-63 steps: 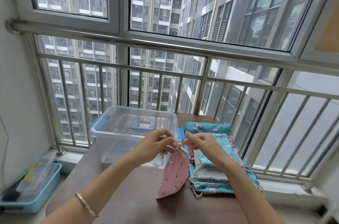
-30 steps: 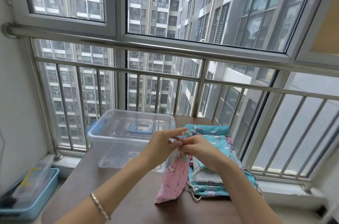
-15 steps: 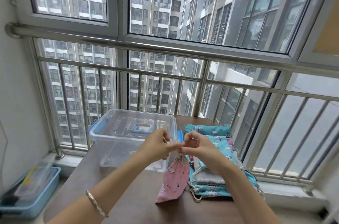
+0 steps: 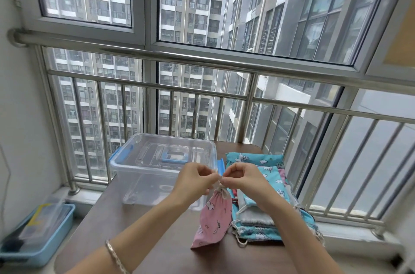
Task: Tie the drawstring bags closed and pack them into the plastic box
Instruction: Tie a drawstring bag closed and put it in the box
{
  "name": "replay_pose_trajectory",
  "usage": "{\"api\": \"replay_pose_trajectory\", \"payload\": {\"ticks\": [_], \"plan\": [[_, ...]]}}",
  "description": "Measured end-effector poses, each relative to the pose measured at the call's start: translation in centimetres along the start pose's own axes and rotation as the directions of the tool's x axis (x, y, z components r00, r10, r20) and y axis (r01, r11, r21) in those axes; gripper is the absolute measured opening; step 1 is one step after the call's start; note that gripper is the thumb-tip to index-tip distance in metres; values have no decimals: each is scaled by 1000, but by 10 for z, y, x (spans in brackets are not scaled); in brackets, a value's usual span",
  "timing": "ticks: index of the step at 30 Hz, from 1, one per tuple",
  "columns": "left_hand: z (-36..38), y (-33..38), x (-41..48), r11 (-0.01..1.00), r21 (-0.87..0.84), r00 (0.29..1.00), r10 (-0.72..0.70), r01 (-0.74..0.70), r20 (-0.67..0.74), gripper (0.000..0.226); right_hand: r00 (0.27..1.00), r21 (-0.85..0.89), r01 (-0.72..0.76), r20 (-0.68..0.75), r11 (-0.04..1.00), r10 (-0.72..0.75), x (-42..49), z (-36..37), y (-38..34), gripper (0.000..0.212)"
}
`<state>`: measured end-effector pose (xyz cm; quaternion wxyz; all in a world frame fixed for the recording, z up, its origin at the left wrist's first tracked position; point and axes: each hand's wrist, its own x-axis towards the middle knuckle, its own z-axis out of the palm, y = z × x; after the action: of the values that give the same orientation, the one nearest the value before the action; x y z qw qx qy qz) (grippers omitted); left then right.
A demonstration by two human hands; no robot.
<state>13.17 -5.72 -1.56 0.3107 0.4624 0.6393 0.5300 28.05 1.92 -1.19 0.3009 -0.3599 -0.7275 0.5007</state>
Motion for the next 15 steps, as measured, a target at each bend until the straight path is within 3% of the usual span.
{"api": "replay_pose_trajectory", "payload": {"ticks": [3,6,15], "plan": [[3,-5,0,993,-16,993,119,-120,-21,6,999,-34,5,46,999,-3,1,1,-3,6],[2,-7,2,976,52,977,211,-211,0,7,998,-31,18,55,999,-17,1,1,-5,10],[-6,1,11,999,-11,992,45,-44,119,18,995,-11,96,17,995,-96,-6,7,0,25]]}}
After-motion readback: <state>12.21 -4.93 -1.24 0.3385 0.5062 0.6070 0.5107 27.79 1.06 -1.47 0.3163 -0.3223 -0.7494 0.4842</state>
